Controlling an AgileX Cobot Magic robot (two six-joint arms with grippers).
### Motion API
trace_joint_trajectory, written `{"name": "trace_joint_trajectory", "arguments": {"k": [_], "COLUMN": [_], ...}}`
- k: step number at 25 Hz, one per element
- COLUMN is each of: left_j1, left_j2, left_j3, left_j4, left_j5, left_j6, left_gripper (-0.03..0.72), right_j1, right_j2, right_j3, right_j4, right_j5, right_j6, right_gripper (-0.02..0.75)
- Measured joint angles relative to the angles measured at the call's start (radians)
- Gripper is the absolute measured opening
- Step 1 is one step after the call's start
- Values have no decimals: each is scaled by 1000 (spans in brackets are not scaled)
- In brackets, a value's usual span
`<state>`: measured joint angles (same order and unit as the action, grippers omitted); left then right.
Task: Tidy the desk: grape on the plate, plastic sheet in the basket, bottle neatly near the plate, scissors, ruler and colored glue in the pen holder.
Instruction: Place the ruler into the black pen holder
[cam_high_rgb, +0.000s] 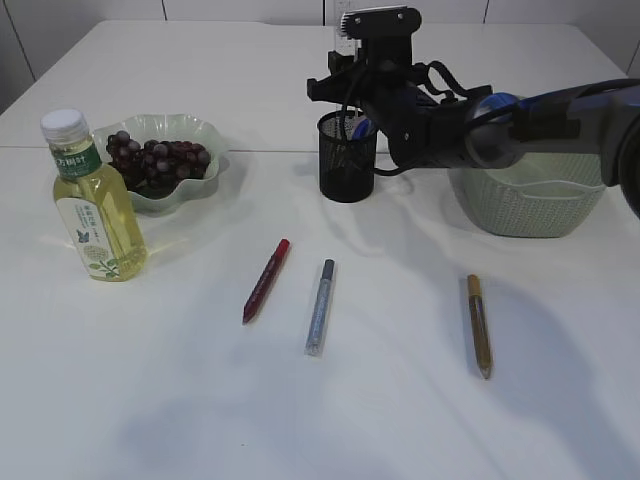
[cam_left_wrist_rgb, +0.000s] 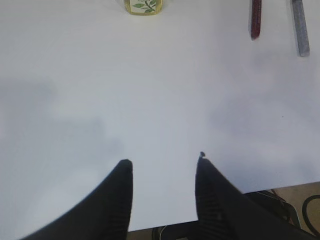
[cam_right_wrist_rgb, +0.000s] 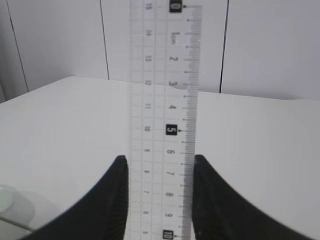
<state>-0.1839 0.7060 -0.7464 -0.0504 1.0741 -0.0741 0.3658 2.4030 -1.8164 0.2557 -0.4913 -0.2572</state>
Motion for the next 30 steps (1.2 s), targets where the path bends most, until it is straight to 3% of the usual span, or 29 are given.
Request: {"name": "trace_joint_trajectory", "arguments": {"k": [18,30], "left_j1": [0,0], "left_j2": [0,0], "left_j3": [0,0], "left_j4": [0,0], "left_j5": [0,-2], "left_j6": [0,0], "left_gripper": [309,309], "right_j1": [0,0], "right_j2": [0,0], "right_j3": [0,-11], "right_j4": [0,0], "right_j5": [50,111], "right_j6": [4,74], "right_gripper": [306,398]}}
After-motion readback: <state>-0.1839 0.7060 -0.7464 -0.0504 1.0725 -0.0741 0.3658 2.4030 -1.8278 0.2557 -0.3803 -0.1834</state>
